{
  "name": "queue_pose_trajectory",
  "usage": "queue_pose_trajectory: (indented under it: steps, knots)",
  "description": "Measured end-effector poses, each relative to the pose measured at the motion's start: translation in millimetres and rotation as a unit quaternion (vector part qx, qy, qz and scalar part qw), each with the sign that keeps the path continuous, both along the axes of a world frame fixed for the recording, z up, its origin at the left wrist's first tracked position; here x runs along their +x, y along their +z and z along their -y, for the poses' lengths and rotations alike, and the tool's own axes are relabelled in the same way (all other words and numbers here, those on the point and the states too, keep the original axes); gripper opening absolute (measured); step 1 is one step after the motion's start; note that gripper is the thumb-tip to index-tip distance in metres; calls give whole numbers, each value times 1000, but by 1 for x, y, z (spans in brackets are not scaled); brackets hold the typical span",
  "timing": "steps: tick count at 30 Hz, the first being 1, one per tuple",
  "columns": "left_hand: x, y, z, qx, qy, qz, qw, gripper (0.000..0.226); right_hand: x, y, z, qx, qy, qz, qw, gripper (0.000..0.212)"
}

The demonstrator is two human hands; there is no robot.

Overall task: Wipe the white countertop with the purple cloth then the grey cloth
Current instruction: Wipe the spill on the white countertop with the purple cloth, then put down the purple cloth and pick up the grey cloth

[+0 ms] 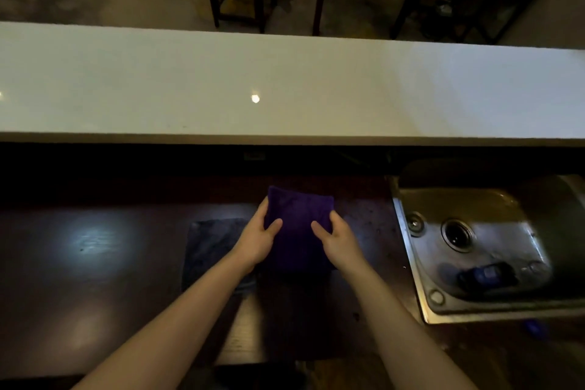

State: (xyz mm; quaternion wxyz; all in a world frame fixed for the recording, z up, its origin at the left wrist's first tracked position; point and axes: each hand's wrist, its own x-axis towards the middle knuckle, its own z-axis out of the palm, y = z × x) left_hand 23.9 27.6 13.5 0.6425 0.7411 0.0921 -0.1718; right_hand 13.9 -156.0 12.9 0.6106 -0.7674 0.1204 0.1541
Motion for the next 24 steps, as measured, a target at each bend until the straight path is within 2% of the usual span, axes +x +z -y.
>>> queue_pose_trajectory:
  steps: [4,7,11,14,17,21,24]
  knots:
    - [-5,-23,14,57,-48,-51,996,71,-4,-18,14,-108,23,-6,994,52]
    - [-10,-32,20,115,-68,-87,987,73,-9,-25,19,-157,36,-5,987,59]
    - [-14,-36,27,235,-88,-31,967,73,-15,-29,19,-190,49,7,980,61]
    - [-18,-36,29,320,-107,-8,941,75,-16,-31,14,-252,63,33,965,63]
    - [-22,-35,25,352,-120,11,928,77,-16,-32,10,-294,58,21,954,63]
    - [-25,-30,7,358,-60,61,930,63,-15,-34,9,-326,52,-2,944,65]
    - [-30,-26,-19,338,24,100,936,47,-15,-32,0,-398,48,-5,916,72]
